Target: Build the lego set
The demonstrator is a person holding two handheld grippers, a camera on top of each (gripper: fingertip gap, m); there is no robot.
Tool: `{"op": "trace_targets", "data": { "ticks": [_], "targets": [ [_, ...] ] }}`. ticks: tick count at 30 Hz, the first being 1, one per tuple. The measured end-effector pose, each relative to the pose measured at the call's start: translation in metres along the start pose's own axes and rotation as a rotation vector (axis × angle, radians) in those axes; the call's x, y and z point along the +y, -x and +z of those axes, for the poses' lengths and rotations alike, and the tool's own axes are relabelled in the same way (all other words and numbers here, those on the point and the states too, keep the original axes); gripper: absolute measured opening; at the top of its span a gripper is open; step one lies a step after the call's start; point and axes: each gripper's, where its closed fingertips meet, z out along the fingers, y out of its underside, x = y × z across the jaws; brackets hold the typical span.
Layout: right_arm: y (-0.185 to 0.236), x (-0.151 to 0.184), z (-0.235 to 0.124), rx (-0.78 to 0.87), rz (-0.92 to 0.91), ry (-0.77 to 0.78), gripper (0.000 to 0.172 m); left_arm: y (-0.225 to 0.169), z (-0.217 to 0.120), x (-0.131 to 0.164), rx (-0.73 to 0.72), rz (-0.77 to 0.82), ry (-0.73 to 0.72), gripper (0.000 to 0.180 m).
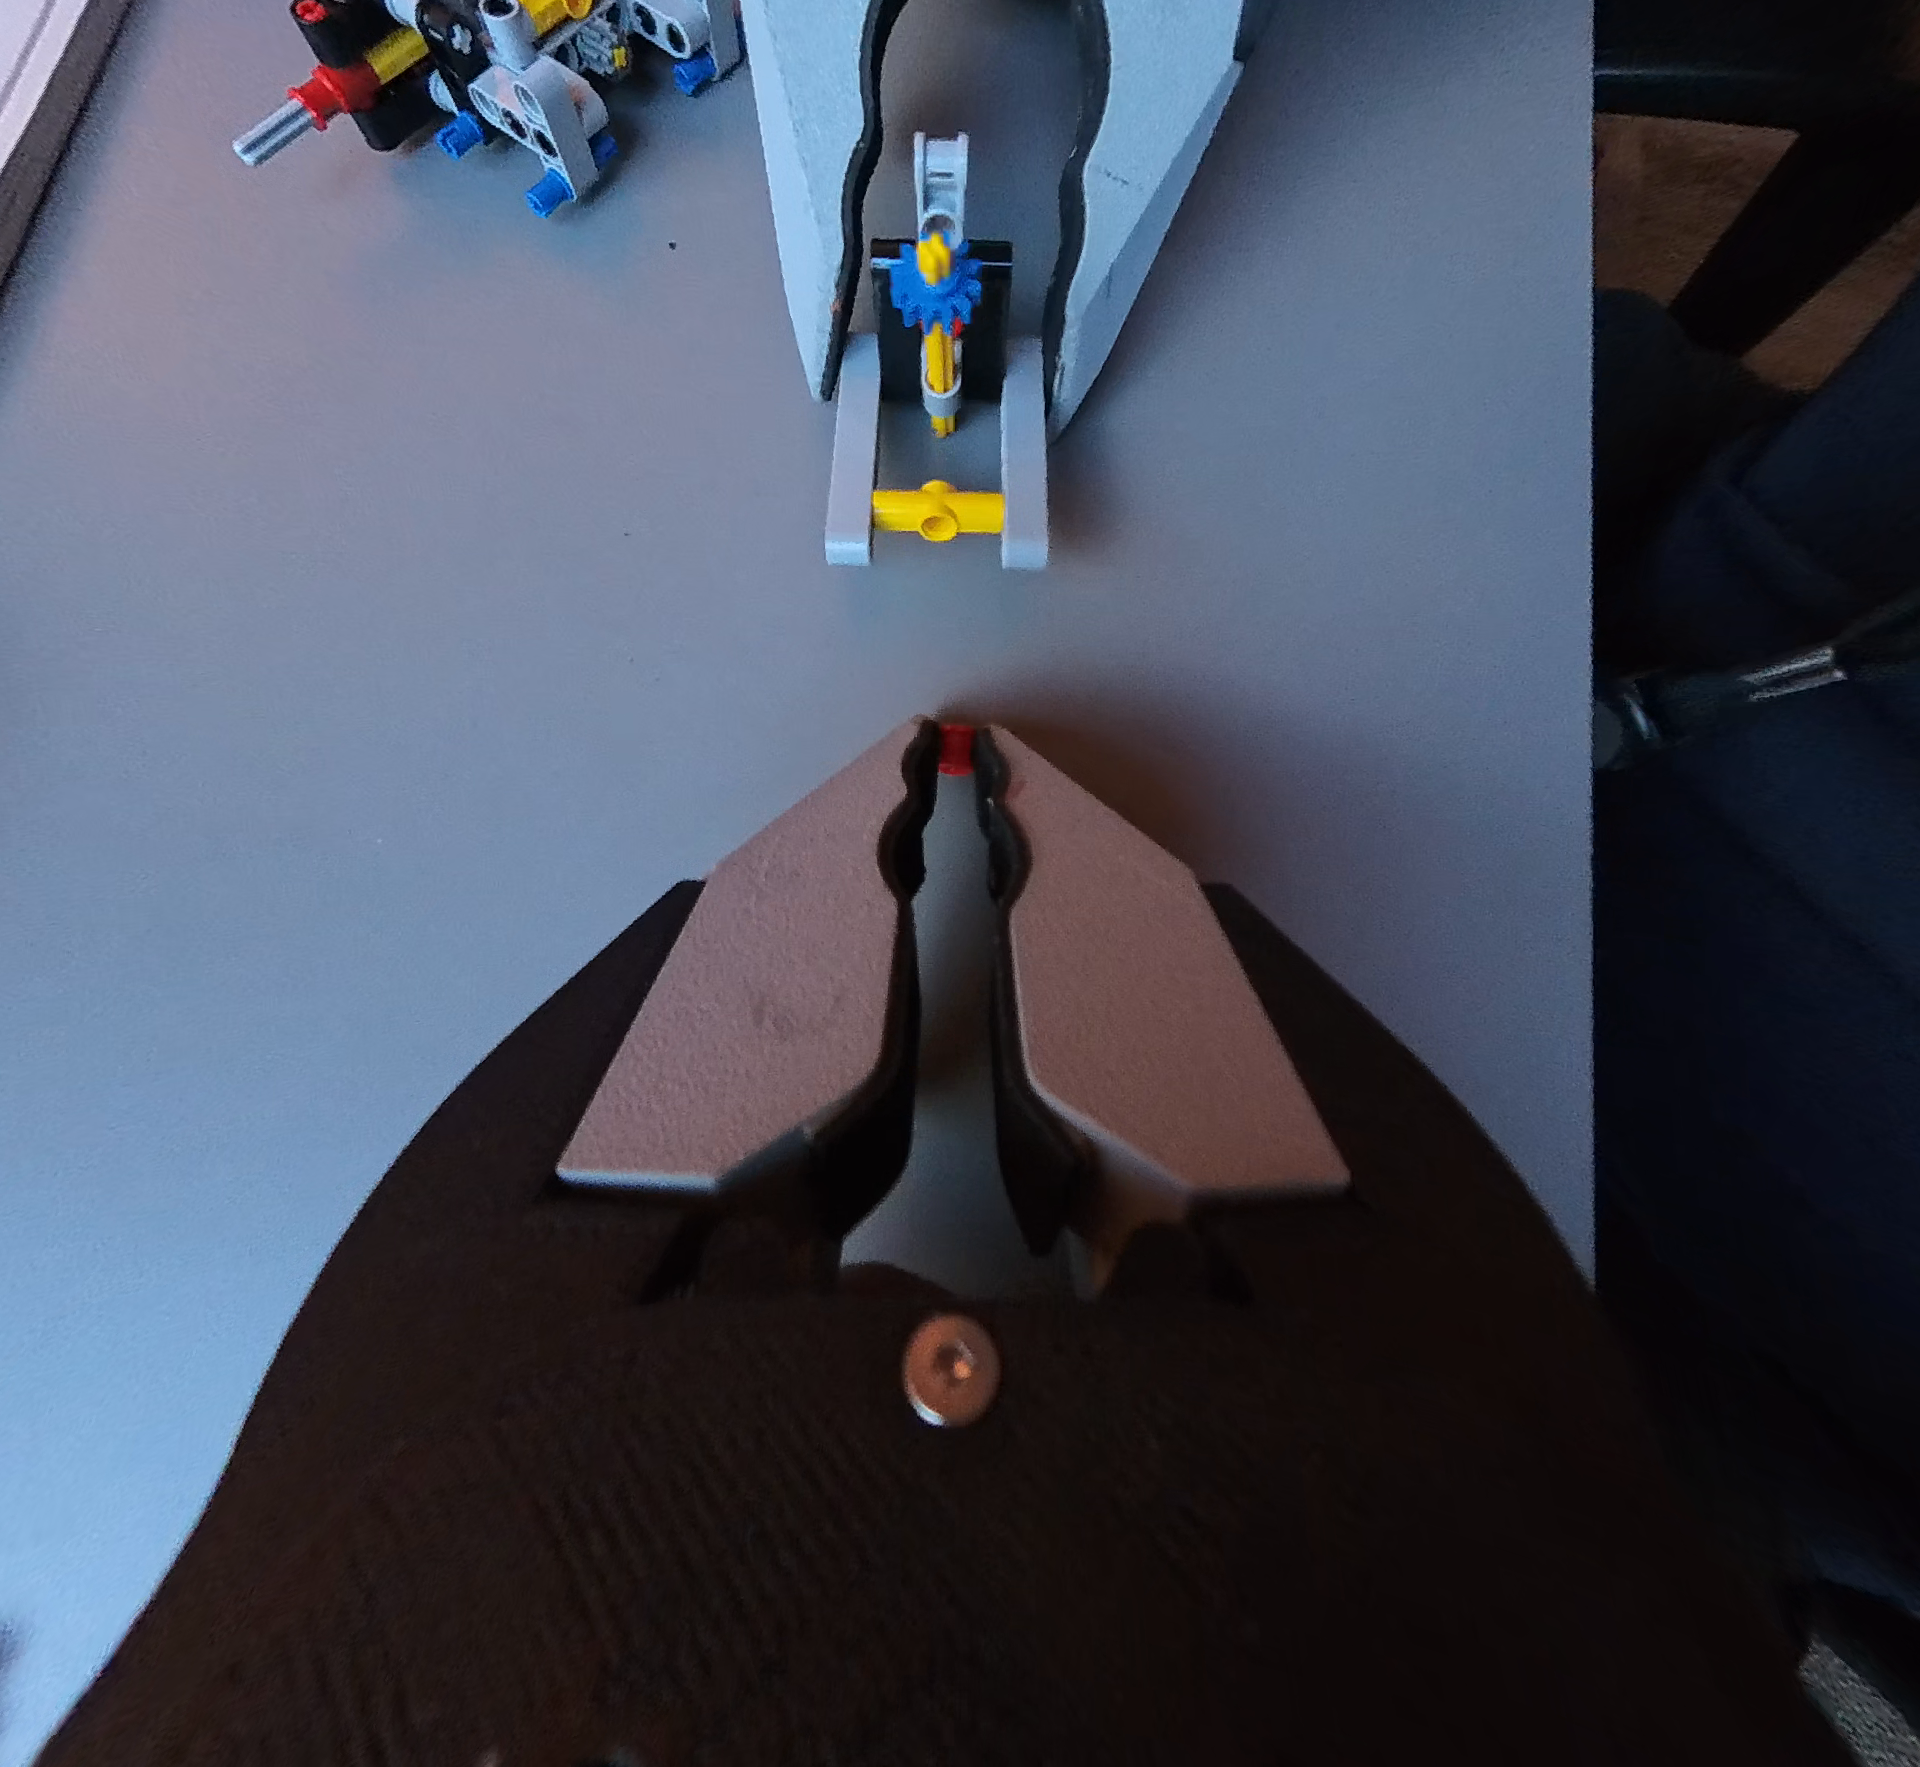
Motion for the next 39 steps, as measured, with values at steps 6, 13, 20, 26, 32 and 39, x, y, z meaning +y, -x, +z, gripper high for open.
{"op": "trace_targets", "data": {
  "ticks": [6,13,20,26,32,39],
  "targets": [
    [-0.0026,0.0018,-0.0013,0.002,0.014,0.000,0.040,-0.0007,-0.0023,0.0020,0.010,-0.007,-0.002,0.004],
    [-0.0029,0.0023,-0.0011,-0.003,0.023,0.000,0.040,-0.0012,-0.0031,0.0025,0.029,-0.022,-0.004,0.004],
    [-0.0031,0.0023,-0.0009,-0.007,0.027,-0.001,0.040,-0.0014,-0.0031,0.0024,0.037,-0.027,-0.005,0.003],
    [-0.0032,0.0021,-0.0012,0.003,0.017,-0.002,0.040,-0.0013,-0.0030,0.0025,0.038,-0.029,-0.005,0.003],
    [-0.0026,0.0018,-0.0016,0.007,0.005,-0.003,0.040,-0.0012,-0.0030,0.0024,0.037,-0.028,-0.005,0.003],
    [-0.0019,0.0016,-0.0017,0.003,0.002,-0.005,0.040,-0.0012,-0.0031,0.0026,0.039,-0.031,-0.006,0.003]
  ]
}}
